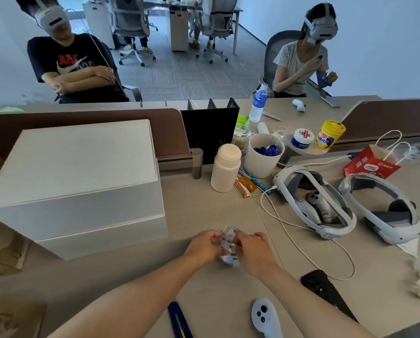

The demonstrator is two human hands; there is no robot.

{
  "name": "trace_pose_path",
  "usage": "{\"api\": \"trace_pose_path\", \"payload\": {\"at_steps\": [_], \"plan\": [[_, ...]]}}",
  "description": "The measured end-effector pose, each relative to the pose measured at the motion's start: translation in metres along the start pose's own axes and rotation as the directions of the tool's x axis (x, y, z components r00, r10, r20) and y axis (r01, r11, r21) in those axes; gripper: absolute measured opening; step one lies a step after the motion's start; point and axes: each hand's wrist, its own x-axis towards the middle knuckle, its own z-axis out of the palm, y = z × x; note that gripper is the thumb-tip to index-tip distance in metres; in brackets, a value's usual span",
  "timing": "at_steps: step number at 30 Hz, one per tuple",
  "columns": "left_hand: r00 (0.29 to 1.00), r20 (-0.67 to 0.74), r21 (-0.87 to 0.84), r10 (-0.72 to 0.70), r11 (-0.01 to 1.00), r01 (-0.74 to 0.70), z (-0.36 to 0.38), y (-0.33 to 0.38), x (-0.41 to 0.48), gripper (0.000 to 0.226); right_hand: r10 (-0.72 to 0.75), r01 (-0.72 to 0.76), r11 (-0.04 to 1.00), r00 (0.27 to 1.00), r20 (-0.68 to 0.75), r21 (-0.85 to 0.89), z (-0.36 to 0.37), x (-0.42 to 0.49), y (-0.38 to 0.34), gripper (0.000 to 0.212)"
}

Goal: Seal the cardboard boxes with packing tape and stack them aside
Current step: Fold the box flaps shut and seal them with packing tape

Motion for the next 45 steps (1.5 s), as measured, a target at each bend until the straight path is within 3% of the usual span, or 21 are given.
{"api": "trace_pose_path", "payload": {"at_steps": [3, 5, 11, 17, 24, 28, 31, 36, 40, 45], "plan": [[0.997, -0.055, 0.145, 0.045, 0.989, -0.037, -0.034, -0.002, -0.024, 0.043, -0.06, 0.038, 0.984, 0.991, 0.119, 0.174, -0.019, -0.005, -0.02, 0.006], [0.995, -0.084, 0.237, 0.058, 0.971, -0.036, -0.06, -0.002, -0.041, 0.037, -0.11, 0.068, 0.97, 0.979, 0.174, 0.233, -0.031, -0.006, -0.038, 0.009], [0.991, -0.105, 0.326, 0.078, 0.945, -0.04, -0.146, -0.031, -0.121, 0.042, -0.214, 0.12, 0.917, 0.953, 0.215, 0.379, -0.053, -0.017, -0.121, 0.007], [0.983, -0.172, 0.174, 0.066, 0.984, -0.035, -0.234, -0.087, -0.225, 0.055, -0.369, 0.254, 0.861, 0.908, 0.198, 0.442, -0.065, -0.044, -0.234, 0.005], [0.921, -0.385, 0.094, 0.062, 0.995, -0.028, -0.312, -0.16, -0.344, 0.078, -0.521, 0.434, 0.779, 0.85, 0.082, 0.453, -0.064, -0.083, -0.378, 0.006], [0.849, -0.527, 0.043, 0.039, 0.999, -0.02, -0.357, -0.211, -0.389, 0.066, -0.606, 0.52, 0.711, 0.794, 0.038, 0.474, -0.053, -0.097, -0.442, 0.006], [0.815, -0.58, -0.028, 0.009, 0.999, -0.031, -0.386, -0.249, -0.414, 0.043, -0.64, 0.512, 0.645, 0.767, 0.035, 0.568, -0.041, -0.105, -0.478, 0.006], [0.848, -0.524, -0.168, -0.075, 0.986, -0.016, -0.417, -0.305, -0.448, 0.014, -0.658, 0.457, 0.591, 0.75, 0.069, 0.665, -0.009, -0.113, -0.528, 0.008], [0.883, -0.439, -0.32, -0.169, 0.947, 0.023, -0.428, -0.342, -0.467, 0.029, -0.671, 0.412, 0.601, 0.725, 0.153, 0.685, 0.015, -0.116, -0.554, 0.008], [0.977, -0.151, -0.608, -0.15, 0.793, 0.028, -0.439, -0.381, -0.486, 0.038, -0.651, 0.327, 0.603, 0.728, 0.213, 0.728, 0.036, -0.119, -0.565, 0.014]]}}
